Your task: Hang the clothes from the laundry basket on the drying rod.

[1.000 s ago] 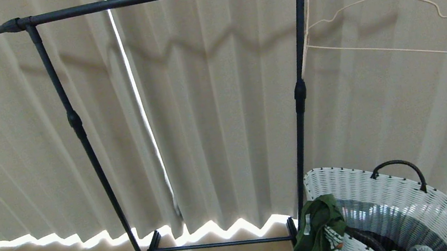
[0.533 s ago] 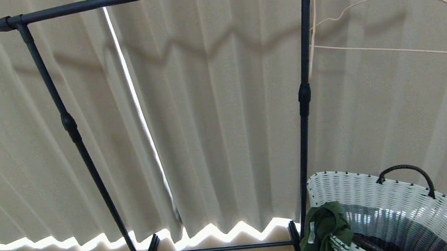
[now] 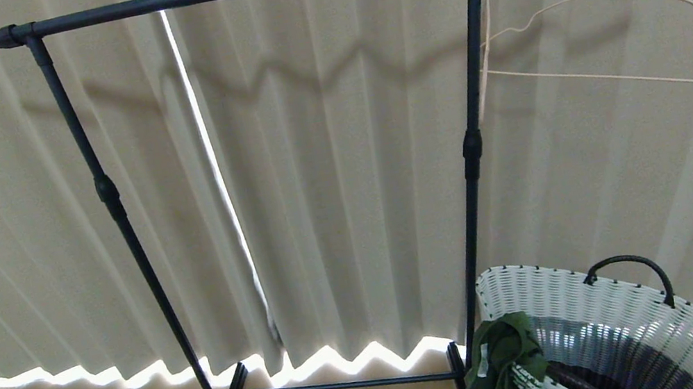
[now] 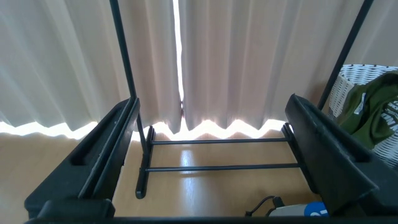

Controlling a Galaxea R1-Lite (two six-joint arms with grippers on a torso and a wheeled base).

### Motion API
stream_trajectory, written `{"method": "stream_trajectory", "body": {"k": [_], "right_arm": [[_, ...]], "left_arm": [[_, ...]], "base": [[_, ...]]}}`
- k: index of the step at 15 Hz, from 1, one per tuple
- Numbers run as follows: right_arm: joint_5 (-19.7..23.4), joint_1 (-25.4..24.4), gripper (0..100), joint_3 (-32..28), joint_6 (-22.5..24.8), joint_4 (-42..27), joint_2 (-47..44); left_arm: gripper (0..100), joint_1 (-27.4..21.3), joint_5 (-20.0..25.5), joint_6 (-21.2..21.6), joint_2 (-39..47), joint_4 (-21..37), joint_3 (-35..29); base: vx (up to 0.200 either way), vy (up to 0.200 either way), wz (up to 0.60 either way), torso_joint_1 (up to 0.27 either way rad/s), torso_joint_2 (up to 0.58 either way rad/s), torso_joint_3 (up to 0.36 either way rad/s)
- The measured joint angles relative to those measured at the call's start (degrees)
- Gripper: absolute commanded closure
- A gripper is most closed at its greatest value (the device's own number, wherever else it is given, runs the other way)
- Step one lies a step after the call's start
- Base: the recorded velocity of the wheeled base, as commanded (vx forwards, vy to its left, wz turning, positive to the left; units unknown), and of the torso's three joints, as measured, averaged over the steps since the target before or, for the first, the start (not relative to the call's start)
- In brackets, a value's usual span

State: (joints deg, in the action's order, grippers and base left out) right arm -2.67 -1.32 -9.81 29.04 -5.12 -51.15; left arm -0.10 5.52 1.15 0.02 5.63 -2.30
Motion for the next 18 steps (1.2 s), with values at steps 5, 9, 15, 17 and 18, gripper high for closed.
{"method": "stream_trajectory", "body": {"k": [5, 9, 15, 17, 18], "right_arm": [[-0.37, 0.0, 0, 0.01, 8.33, 13.63, -26.19], [-0.59, 0.24, 0, -0.05, 9.69, 20.6, -38.12], [-3.75, 0.5, 0, -0.05, 9.63, 27.67, -45.87], [-3.56, 0.66, 0, 0.0, 9.56, 27.86, -46.95], [-3.27, 0.69, 0, -0.07, 9.47, 27.87, -47.28]], "left_arm": [[0, 0.0, 0.02, -0.09, 0.0, 0.0, 0.0], [0, 0.0, 0.02, -0.09, 0.0, 0.0, 0.0], [0, 0.0, 0.02, -0.09, 0.0, 0.0, 0.02], [0, 0.0, 0.02, -0.11, 0.0, 0.0, 0.02], [0, 0.0, 0.02, -0.09, 0.0, 0.0, 0.02]], "base": [[0.0, 0.0, 0.0, 0.0, 0.0, 0.0], [0.0, 0.0, 0.0, 0.0, 0.0, 0.0], [0.0, 0.0, 0.0, 0.0, 0.0, 0.0], [0.0, 0.0, 0.0, 0.0, 0.0, 0.0], [0.0, 0.0, 0.0, 0.0, 0.0, 0.0]]}}
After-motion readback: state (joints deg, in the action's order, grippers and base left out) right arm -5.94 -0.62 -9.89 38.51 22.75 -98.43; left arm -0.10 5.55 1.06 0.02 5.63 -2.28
